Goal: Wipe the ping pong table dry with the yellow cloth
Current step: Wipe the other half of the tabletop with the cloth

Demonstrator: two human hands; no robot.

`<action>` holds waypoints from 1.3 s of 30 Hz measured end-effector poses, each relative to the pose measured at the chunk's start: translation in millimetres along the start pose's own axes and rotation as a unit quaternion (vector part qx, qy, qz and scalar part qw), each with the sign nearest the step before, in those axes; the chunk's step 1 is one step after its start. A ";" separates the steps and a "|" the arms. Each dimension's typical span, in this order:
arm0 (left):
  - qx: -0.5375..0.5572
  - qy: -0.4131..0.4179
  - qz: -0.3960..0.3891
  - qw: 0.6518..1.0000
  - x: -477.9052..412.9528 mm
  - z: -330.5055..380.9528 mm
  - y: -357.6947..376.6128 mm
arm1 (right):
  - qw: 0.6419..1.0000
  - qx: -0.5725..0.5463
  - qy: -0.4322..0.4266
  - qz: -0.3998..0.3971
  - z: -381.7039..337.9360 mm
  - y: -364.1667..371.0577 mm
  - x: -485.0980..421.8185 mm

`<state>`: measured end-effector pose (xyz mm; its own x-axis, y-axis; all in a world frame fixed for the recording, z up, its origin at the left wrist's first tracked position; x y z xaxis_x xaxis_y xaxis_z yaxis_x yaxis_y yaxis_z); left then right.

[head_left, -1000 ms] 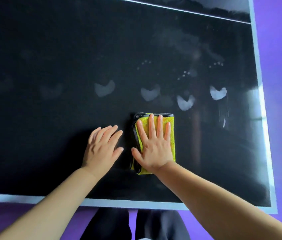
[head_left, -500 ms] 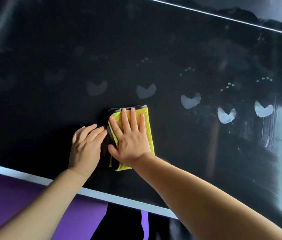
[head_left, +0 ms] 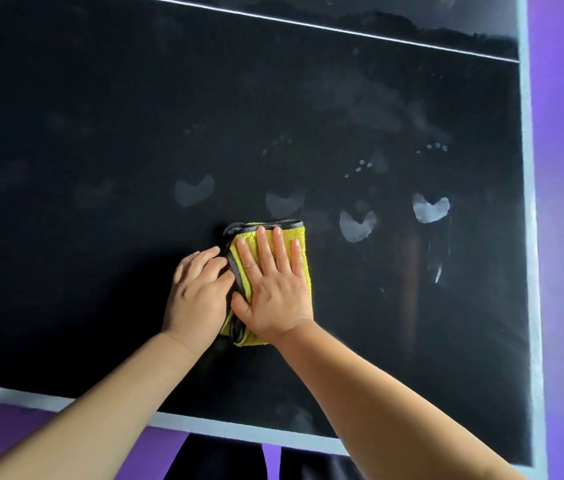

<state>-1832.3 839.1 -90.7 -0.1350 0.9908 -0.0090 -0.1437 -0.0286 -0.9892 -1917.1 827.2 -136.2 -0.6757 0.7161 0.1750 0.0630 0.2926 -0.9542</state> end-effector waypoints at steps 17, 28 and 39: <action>0.029 0.194 -0.074 0.978 -24.5 322.0 55.6 | 0.976 -0.010 0.211 0.047 261.2 -28.1 196.2; 0.042 0.273 -0.065 0.959 -31.0 372.8 68.2 | 0.950 -0.008 0.305 0.064 319.9 -36.2 245.7; 0.103 0.134 -0.008 0.986 -64.3 180.6 52.0 | 0.958 0.004 0.284 0.026 249.8 -42.0 119.0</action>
<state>-2008.2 750.1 -115.2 0.1295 0.9898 -0.0599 -0.3436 -0.0119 -0.9391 -2183.6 741.9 -136.0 -0.1630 0.9597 0.2288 0.0784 0.2438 -0.9667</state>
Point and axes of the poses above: each hand's wrist, its own x-axis away from the middle knuckle, its own y-axis out of the palm, z = x × y, the point moved 10 cm from there along -x, towards the middle knuckle, and after that the axes turned 15 degrees about -y, right-handed, at the moved point
